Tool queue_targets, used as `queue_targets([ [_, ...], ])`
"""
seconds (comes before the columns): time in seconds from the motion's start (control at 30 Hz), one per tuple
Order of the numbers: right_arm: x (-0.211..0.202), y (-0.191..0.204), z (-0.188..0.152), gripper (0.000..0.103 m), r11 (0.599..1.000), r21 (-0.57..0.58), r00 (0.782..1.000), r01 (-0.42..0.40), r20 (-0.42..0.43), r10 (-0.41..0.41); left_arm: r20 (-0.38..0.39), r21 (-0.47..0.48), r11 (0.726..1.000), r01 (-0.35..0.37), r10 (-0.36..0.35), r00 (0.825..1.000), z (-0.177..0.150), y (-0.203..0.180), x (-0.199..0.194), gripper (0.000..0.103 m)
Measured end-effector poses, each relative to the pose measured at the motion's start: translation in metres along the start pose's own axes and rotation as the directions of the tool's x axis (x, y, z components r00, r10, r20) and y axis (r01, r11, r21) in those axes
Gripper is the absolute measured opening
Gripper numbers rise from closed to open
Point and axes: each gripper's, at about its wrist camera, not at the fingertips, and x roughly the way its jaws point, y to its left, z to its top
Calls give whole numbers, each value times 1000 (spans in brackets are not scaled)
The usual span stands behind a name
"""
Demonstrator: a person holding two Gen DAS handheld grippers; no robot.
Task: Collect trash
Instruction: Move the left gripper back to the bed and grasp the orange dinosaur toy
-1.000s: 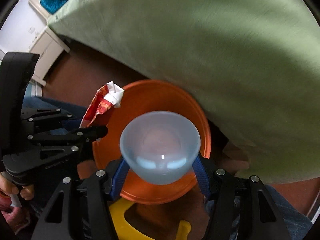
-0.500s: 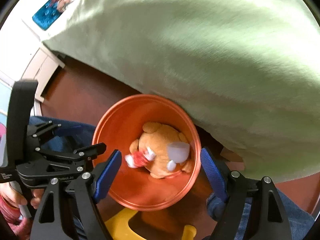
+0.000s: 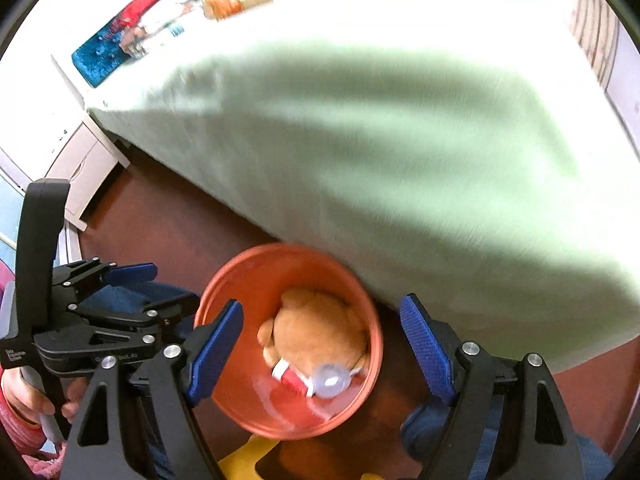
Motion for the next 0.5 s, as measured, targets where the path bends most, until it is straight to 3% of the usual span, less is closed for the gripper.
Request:
queue_targets([
  [0.13, -34, 4, 18, 79, 1000, -22, 994, 6, 109, -4, 118, 2, 1000, 7, -7, 993, 21, 0, -39, 74],
  [0.2, -54, 6, 31, 79, 1000, -28, 983, 11, 182, -6, 199, 3, 1000, 14, -14, 980, 34, 2, -61, 74],
  [0.27, -76, 7, 42, 80, 1000, -25, 968, 4, 252, 3, 266, 3, 1000, 22, -22, 964, 48, 4, -80, 75],
  [0.37, -101, 6, 57, 81, 1000, -19, 941, 1, 337, 6, 378, -22, 1000, 6, 3, 926, 78, 13, -109, 81],
  [0.5, -124, 3, 75, 82, 1000, -12, 913, -2, 407, 6, 438, -64, 997, 40, -8, 899, 117, 26, -128, 85],
])
